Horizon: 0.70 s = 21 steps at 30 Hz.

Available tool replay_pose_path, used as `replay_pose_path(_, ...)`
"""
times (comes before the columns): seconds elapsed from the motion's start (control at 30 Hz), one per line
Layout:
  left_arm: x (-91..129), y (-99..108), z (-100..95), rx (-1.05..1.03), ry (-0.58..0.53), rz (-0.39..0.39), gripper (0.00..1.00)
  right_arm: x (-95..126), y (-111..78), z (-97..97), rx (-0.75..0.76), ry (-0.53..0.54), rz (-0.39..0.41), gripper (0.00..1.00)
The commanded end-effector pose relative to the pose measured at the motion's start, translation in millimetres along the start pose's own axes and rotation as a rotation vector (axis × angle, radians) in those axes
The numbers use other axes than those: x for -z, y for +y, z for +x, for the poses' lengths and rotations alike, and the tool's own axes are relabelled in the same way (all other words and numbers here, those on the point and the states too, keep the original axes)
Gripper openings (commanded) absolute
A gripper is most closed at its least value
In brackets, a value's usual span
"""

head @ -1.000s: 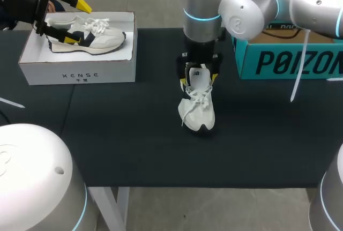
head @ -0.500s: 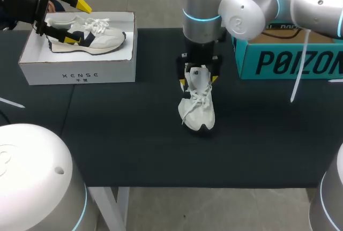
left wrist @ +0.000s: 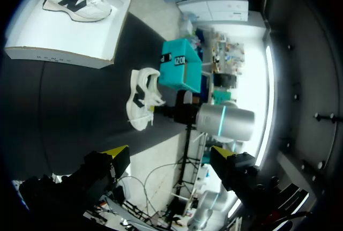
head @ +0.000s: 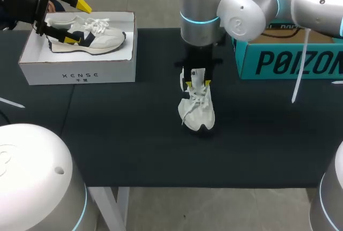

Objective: Take the shoe out of the shoebox, open the shoe tongue, remove and reinsert the insole, then place the shoe into the shoebox

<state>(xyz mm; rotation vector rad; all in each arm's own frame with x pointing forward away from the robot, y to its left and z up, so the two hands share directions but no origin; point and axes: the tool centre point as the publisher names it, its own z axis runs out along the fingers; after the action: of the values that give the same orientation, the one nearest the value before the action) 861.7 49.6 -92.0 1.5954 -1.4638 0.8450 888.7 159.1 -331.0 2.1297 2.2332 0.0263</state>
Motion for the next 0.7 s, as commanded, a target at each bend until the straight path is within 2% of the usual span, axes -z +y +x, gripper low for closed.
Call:
replay_pose_path(0.03,-0.1,-0.5,0.3,0.001,-0.002,-0.001,1.00,-1.7,-1.9,1.4,-0.007,-0.002,-0.001,0.05)
replay_pose_path(0.07,-0.1,-0.5,0.3,0.001,-0.002,-0.001,1.00,-1.9,-2.0,1.1,-0.009,-0.002,-0.001,0.00)
replay_pose_path(0.47,-0.1,-0.5,0.3,0.001,-0.002,-0.001,1.00,-9.8,12.0,-9.4,-0.012,-0.034,0.000,0.00)
replay_pose_path(0.7,-0.1,-0.5,0.3,0.001,-0.002,-0.001,1.00,-13.8,23.9,-2.9,0.024,-0.032,-0.003,0.00)
